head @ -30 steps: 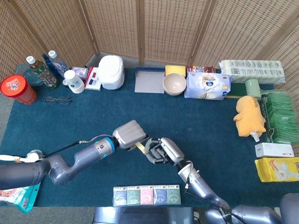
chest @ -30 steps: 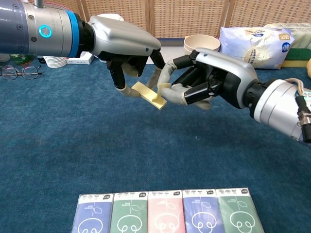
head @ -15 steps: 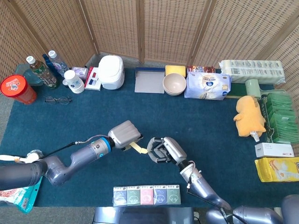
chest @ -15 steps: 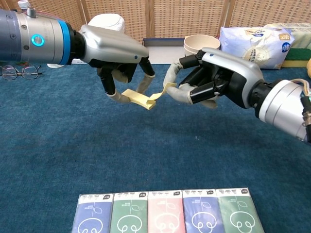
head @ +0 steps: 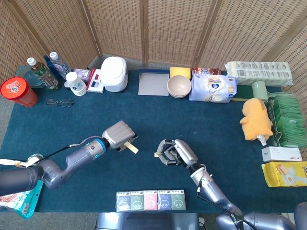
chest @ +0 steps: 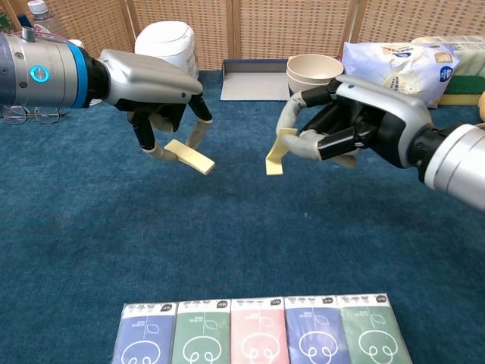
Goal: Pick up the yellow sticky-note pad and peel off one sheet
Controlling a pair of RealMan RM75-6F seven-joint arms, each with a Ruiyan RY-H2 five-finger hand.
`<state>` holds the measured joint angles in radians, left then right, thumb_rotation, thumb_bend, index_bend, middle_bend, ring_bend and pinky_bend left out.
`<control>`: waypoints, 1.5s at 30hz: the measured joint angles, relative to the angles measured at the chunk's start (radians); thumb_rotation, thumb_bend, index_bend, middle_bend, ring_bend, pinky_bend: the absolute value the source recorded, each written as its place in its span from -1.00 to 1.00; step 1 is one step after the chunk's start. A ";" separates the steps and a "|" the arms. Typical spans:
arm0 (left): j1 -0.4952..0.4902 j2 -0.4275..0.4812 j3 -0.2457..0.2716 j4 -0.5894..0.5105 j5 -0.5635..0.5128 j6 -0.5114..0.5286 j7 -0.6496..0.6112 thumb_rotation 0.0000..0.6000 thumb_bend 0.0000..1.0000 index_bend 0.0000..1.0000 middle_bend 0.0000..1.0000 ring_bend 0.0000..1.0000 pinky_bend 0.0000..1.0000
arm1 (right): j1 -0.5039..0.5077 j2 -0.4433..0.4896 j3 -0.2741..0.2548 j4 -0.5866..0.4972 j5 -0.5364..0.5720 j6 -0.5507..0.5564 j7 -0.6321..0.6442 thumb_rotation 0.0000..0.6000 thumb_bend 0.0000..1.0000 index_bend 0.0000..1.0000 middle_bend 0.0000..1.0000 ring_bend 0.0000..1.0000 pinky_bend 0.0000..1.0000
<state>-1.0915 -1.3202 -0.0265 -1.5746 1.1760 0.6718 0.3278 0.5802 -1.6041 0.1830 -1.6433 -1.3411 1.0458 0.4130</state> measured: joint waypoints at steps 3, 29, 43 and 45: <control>0.009 0.000 -0.003 0.021 -0.003 0.009 -0.007 1.00 -0.31 0.27 1.00 1.00 0.91 | -0.006 0.019 -0.002 0.009 0.005 -0.003 0.004 1.00 -0.12 0.07 0.77 0.89 0.65; 0.042 0.008 -0.039 -0.026 -0.141 0.094 0.083 1.00 -0.49 -0.75 -0.37 -0.37 0.04 | -0.082 0.168 -0.009 0.038 -0.010 0.036 0.105 1.00 -0.11 -0.84 -0.40 -0.29 -0.07; 0.315 0.168 0.030 -0.209 -0.084 0.385 -0.025 1.00 -0.49 -0.71 -0.42 -0.45 -0.05 | -0.149 0.226 -0.019 0.065 -0.009 0.126 -0.004 1.00 -0.11 -0.79 -0.41 -0.35 -0.12; 0.376 0.189 0.049 -0.223 -0.063 0.452 -0.044 1.00 -0.49 -0.71 -0.42 -0.45 -0.05 | -0.158 0.230 -0.024 0.066 -0.007 0.139 -0.043 1.00 -0.11 -0.78 -0.41 -0.35 -0.12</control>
<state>-0.7154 -1.1308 0.0229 -1.7980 1.1132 1.1240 0.2838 0.4226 -1.3738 0.1591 -1.5777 -1.3480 1.1845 0.3700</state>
